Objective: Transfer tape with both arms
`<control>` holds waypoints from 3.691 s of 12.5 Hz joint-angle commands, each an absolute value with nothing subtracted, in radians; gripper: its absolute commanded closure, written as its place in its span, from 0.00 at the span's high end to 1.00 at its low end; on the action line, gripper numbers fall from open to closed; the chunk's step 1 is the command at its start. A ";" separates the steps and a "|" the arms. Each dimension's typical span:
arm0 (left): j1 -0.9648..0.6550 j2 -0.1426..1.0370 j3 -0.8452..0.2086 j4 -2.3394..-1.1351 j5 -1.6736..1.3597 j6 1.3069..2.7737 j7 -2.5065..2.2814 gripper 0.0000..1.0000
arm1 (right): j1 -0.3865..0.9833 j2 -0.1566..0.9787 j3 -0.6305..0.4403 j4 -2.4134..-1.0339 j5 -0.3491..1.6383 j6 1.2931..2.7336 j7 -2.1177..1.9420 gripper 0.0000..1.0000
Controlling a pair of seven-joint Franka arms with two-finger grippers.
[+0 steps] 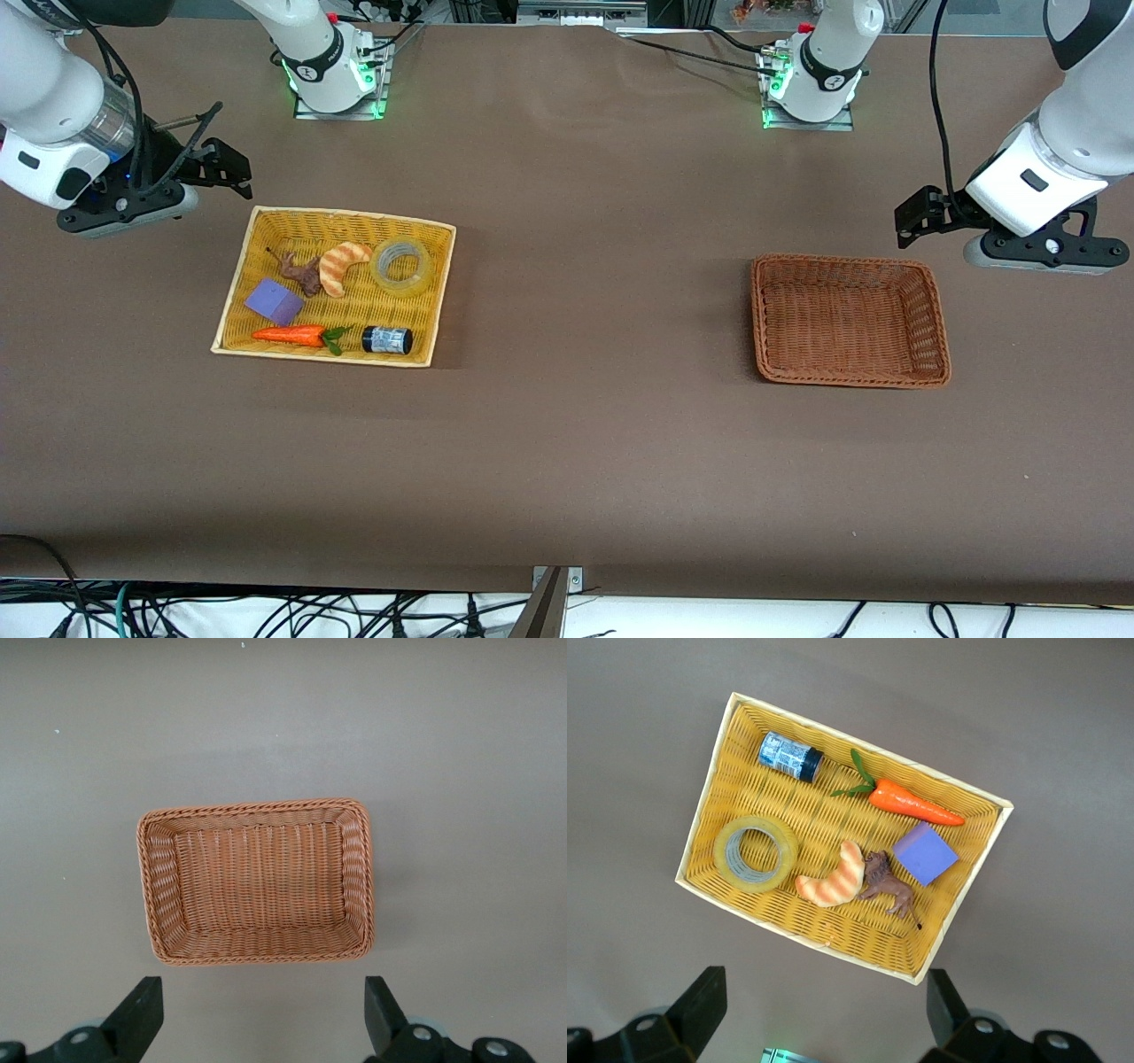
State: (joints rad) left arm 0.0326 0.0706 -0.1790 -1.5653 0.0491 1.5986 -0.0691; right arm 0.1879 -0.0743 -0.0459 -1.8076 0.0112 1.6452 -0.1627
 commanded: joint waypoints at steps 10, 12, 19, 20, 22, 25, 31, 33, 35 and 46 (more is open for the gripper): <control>0.028 0.086 -0.183 -1.532 0.072 1.585 -0.071 1.00 | 0.187 -0.097 -0.041 -1.825 0.002 1.640 -0.175 1.00; 0.028 0.086 -0.183 -1.532 0.072 1.585 -0.078 1.00 | 0.187 -0.097 -0.041 -1.824 -0.009 1.640 -0.175 1.00; 0.025 0.097 -0.184 -1.523 0.072 1.585 -0.072 1.00 | 0.187 -0.097 -0.040 -1.825 -0.011 1.640 -0.173 1.00; 0.025 0.097 -0.184 -1.523 0.074 1.585 -0.071 1.00 | 0.187 -0.095 -0.040 -1.825 -0.011 1.640 -0.173 1.00; 0.025 0.097 -0.184 -1.523 0.074 1.585 -0.072 1.00 | 0.187 -0.095 -0.037 -1.838 -0.011 1.643 -0.164 1.00; 0.025 0.097 -0.186 -1.523 0.074 1.585 -0.074 1.00 | 0.187 -0.092 -0.011 -1.871 -0.028 1.667 -0.123 1.00; 0.025 0.097 -0.186 -1.523 0.074 1.585 -0.074 1.00 | 0.187 -0.065 0.075 -2.110 -0.028 1.961 0.015 1.00; 0.023 0.097 -0.186 -1.523 0.072 1.585 -0.075 1.00 | 0.187 -0.032 0.090 -2.210 -0.026 2.083 0.060 1.00; 0.015 0.097 -0.186 -1.523 0.072 1.585 -0.078 1.00 | 0.187 0.017 0.097 -2.293 -0.026 2.205 0.089 1.00; 0.009 0.097 -0.186 -1.523 0.072 1.585 -0.078 1.00 | 0.189 0.235 0.146 -2.347 -0.015 2.456 0.178 0.94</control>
State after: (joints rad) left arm 0.0201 0.0770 -0.1836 -1.5606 0.0491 1.5986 -0.0692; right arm 0.1896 0.2210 0.1415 -2.3239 -0.0113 2.4143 0.1605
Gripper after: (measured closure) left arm 0.000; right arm 0.009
